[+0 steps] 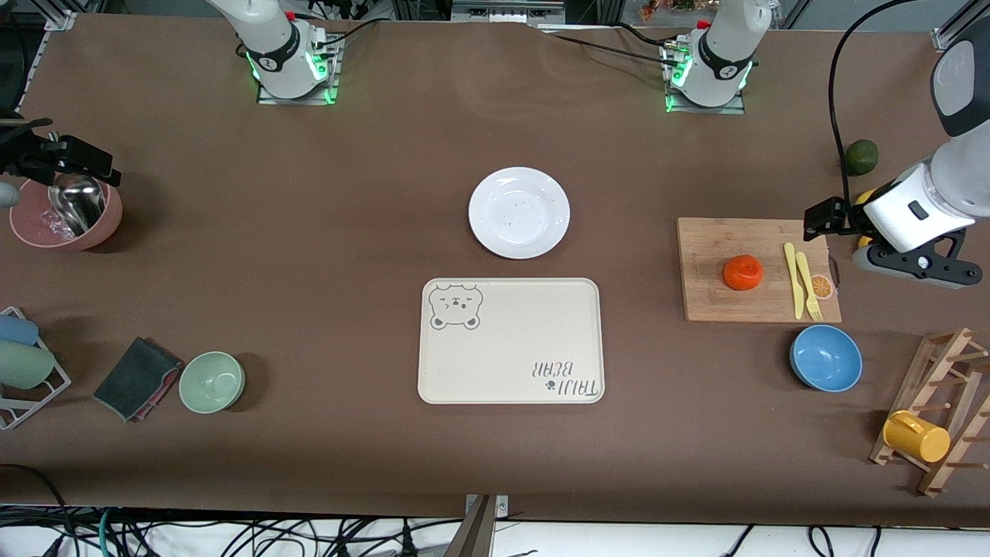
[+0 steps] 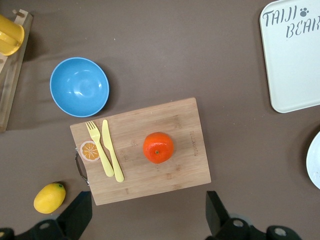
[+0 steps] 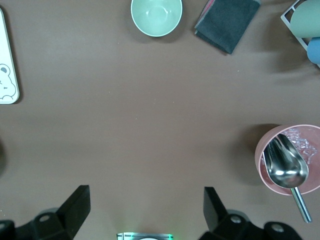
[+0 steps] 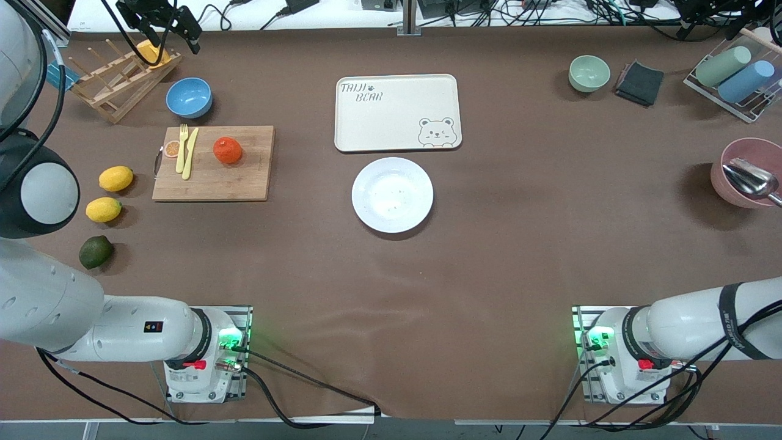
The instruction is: Place orange and plate with both arms
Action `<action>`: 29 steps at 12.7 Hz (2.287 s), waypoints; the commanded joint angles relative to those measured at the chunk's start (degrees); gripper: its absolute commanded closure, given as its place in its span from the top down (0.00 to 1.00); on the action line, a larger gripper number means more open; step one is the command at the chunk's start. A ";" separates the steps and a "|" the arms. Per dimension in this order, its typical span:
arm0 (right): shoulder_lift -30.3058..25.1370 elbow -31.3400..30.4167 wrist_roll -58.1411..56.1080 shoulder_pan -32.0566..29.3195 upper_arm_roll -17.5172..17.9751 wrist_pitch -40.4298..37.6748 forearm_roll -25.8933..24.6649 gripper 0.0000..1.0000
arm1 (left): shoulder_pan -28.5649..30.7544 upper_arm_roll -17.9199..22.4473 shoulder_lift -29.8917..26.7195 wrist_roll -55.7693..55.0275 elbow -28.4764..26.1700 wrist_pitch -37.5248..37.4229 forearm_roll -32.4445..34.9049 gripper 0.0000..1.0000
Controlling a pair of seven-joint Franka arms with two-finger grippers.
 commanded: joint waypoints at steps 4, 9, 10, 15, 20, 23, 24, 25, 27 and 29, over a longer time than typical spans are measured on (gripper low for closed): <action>0.12 1.09 -0.30 -0.17 0.12 -1.43 0.01 1.00 | 0.29 0.06 0.06 1.66 0.37 -0.11 -1.22 1.00; 0.12 1.00 -0.30 -0.17 0.03 -1.43 0.01 1.00 | 0.64 0.24 0.32 1.49 0.10 -0.29 -1.05 1.00; 0.12 1.00 -0.30 -0.08 0.03 -1.43 0.01 1.00 | 1.69 0.41 1.28 1.05 0.19 -0.37 -1.22 1.00; 0.03 1.00 -0.30 -0.08 0.12 -1.51 -0.07 1.00 | 3.81 0.24 8.66 0.00 0.45 0.06 -3.07 1.00; 0.20 1.09 -0.30 -0.08 0.21 -1.34 0.01 1.00 | 3.28 -0.20 7.28 -0.53 -12.69 13.30 -2.28 1.00; 0.12 1.00 -0.30 -0.08 0.29 -1.69 0.01 1.00 | 3.28 -0.82 5.25 -3.94 -22.64 24.82 -2.19 1.00; 0.20 1.00 -0.30 -0.08 0.29 -1.60 0.01 1.00 | 3.19 -0.90 5.77 -6.66 -23.62 26.33 -2.27 1.00; 0.12 1.00 -0.30 0.01 0.29 -1.60 0.01 1.00 | 2.93 -0.91 6.56 -9.03 -24.15 27.74 -2.10 1.00; 0.12 1.00 -0.30 0.01 0.38 -1.78 0.01 1.00 | 2.84 -0.91 8.66 -11.42 -24.24 29.42 -2.10 1.00; 0.03 1.00 -0.30 -0.08 0.38 -1.86 0.10 1.00 | 2.84 -0.91 10.34 -13.18 -24.50 31.17 -2.01 1.00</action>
